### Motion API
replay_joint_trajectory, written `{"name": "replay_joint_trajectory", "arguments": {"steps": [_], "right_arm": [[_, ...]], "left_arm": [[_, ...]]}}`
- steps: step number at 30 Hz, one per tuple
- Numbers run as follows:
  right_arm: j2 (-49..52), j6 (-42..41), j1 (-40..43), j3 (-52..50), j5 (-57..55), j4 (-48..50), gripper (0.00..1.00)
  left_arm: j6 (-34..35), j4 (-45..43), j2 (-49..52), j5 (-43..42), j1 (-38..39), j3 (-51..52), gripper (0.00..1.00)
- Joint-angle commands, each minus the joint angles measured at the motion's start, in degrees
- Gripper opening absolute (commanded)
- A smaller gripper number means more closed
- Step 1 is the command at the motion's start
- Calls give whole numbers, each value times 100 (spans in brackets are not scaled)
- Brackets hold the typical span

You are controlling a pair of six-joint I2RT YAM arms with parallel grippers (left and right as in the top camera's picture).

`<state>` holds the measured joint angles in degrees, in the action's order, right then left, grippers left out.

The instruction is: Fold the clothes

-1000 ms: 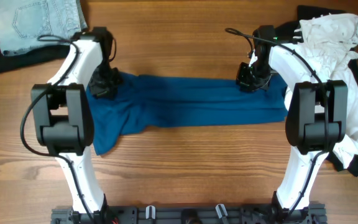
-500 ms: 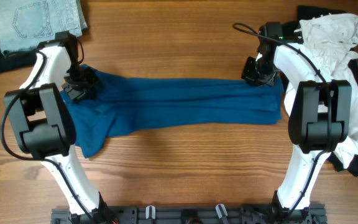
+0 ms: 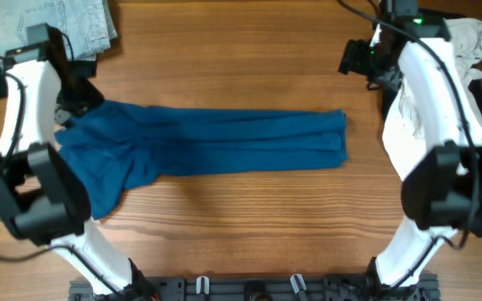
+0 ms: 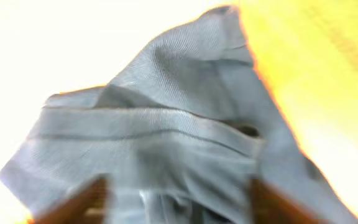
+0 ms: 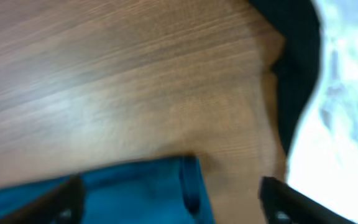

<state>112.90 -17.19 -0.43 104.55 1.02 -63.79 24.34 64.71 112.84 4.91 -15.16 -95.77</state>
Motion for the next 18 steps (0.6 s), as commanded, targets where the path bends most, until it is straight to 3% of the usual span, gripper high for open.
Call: {"name": "replay_joint_trajectory", "arguments": {"steps": [1,3,9,14,16,18], "right_arm": [[-168,400,297,76,-103,-431,99],[-164,570,586,-177,92,-422,100],[-149,2197,1504,-1443,3174,72,99],[-146,2146,1517,-2507,3532,964,100],[-140,1753,1502,-2771,3744,1388,99],[-103,1513,1438,-2914,3744,1751,94]], "left_arm": [[-7,199,-667,26,2,-111,100],[-7,264,-896,-260,4,-111,100],[-2,273,-973,-708,4,-94,100],[-4,284,-970,-704,4,-94,100],[-4,284,-970,-704,4,-94,100],[-4,284,-970,-706,4,-94,100]]}}
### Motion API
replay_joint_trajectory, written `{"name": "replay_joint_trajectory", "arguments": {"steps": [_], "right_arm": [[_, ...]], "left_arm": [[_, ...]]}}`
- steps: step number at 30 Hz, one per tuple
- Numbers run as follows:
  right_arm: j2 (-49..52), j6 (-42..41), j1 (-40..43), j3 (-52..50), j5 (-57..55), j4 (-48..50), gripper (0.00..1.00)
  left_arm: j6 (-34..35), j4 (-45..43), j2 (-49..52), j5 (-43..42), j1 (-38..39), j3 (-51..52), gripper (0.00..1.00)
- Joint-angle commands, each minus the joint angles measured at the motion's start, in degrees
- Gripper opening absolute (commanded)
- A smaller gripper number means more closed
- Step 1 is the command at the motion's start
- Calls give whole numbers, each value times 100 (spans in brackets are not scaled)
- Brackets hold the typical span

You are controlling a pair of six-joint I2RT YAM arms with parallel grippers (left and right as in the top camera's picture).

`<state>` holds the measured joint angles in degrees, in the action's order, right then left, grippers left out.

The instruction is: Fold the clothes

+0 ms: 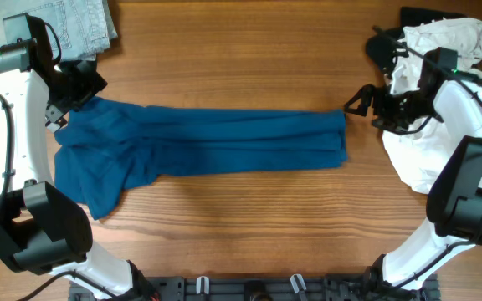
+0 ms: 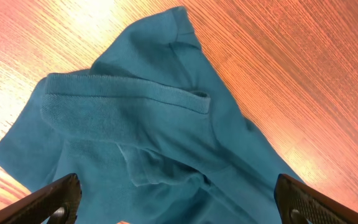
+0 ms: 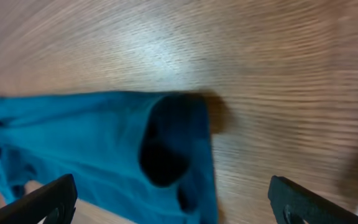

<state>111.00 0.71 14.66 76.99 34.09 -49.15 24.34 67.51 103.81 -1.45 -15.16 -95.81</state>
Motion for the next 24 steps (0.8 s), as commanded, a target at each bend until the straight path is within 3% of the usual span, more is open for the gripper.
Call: {"name": "replay_joint_trajectory", "arguments": {"steps": [1,6,9,11,19,24], "right_arm": [[114,-284,-107,-160,459,356,92],[328,-485,-549,-160,428,831,92],[466,-535,-789,-160,280,892,86],[474,-549,-916,-160,9,879,63],[461,-1029,-1010,59,-1187,74,21],[461,-1128,-1010,232,-1770,-647,18]], "left_arm": [[-4,4,-68,-70,4,-90,100],[-4,4,-68,-68,4,-90,100],[-7,7,-68,-66,2,-90,100],[-7,4,-68,-66,4,-90,100],[-7,9,-68,-66,4,-90,100],[-7,7,-68,-66,4,-90,100]]}}
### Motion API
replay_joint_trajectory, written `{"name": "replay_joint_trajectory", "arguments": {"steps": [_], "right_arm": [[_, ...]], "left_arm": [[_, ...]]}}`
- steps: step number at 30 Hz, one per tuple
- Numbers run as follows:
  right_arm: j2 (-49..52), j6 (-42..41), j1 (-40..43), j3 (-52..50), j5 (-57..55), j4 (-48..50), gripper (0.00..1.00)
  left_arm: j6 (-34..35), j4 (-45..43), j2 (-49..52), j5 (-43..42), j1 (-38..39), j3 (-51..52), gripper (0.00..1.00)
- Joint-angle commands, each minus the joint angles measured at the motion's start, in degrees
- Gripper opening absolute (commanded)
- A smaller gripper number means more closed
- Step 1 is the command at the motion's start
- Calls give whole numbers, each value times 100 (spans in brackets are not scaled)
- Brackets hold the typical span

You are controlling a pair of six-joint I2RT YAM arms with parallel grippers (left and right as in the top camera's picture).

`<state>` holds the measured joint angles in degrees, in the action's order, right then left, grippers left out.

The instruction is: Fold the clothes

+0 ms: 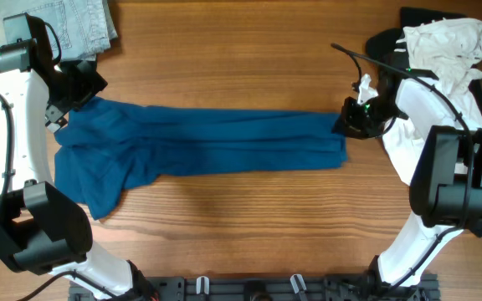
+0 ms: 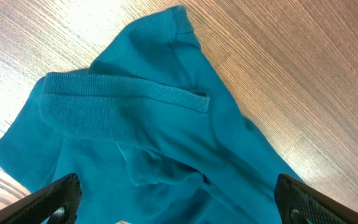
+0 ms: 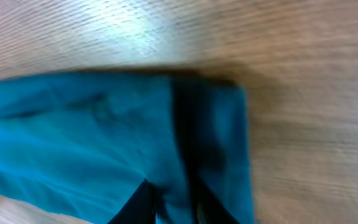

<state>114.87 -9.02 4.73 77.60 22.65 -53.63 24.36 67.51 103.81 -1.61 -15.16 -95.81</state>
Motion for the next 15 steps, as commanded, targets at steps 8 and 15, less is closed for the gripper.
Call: {"name": "replay_joint_trajectory", "arguments": {"steps": [8,15], "right_arm": [[74,-654,-4,170,-1871,-798,14],[31,-103,474,170,-1097,-546,86]], "left_arm": [[-11,4,-68,-48,4,-90,100],[-11,28,-68,-48,2,-90,100]]}}
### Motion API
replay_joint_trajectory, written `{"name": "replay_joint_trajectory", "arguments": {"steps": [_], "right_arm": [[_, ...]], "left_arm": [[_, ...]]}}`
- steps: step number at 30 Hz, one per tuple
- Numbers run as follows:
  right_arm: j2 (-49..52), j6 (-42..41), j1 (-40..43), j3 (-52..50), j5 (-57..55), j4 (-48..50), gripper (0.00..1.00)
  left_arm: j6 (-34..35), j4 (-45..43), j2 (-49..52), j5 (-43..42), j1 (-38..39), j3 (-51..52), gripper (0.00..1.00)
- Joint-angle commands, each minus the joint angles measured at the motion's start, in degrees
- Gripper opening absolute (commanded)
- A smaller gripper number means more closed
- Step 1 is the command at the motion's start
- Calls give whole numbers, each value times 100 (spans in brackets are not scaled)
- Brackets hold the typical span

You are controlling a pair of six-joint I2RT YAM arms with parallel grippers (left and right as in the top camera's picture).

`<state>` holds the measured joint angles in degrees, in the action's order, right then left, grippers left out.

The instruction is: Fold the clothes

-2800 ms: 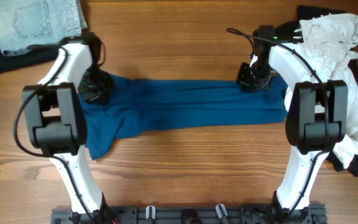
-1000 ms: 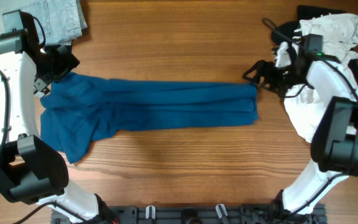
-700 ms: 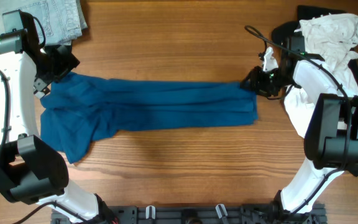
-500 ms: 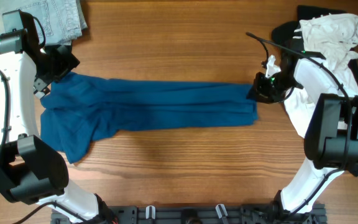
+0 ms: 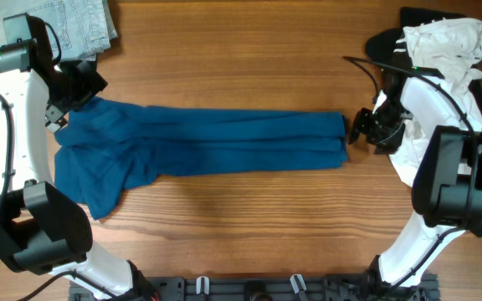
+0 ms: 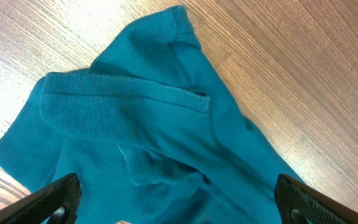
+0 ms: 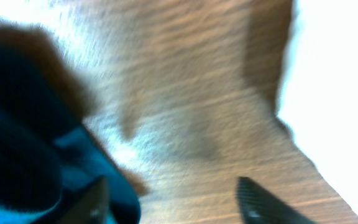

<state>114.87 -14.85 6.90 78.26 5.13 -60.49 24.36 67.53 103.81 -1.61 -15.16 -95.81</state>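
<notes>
A teal polo shirt (image 5: 216,142), folded into a long strip, lies across the wooden table (image 5: 224,58). Its collar end (image 6: 129,99) is at the left. My left gripper (image 5: 64,107) hovers over that collar. In its wrist view the left gripper (image 6: 179,205) is open wide, and the fingers (image 6: 61,196) stand apart with only cloth below. My right gripper (image 5: 356,130) sits just off the shirt's right hem (image 5: 341,138). The blurred right wrist view shows the right gripper (image 7: 173,199) open, with the teal hem (image 7: 30,168) at its left finger.
Folded grey jeans (image 5: 57,25) lie at the far left corner. A heap of white cloth (image 5: 442,42) on a black garment sits at the far right, close beside the right arm, and shows as a white mass (image 7: 340,93) in the right wrist view.
My right gripper stood on the hem with its fingers close together; now it is slightly to the right, off the hem, with its fingers apart. The left gripper and the shirt have not moved.
At first my left gripper was low over the collar and my right gripper was up by the white heap. Then the left gripper hung open above the collar while the right was open beside the hem. The right then narrowed on the hem, and now stands open off it.
</notes>
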Motion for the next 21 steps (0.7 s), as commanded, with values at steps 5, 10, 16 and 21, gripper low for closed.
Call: {"name": "replay_joint_trajectory", "arguments": {"steps": [5,10,16,21], "right_arm": [[31,2044,826,79,2802,616,100],[33,2535,857,-321,3716,964,100],[33,1703,811,-970,3294,1567,100],[33,1399,658,-1362,3303,1740,100]], "left_arm": [[-9,39,-63,-48,2,-90,100],[-11,37,-63,-48,4,-90,100],[-11,37,-63,-50,4,-87,100],[-9,26,-63,-50,4,-87,100]]}}
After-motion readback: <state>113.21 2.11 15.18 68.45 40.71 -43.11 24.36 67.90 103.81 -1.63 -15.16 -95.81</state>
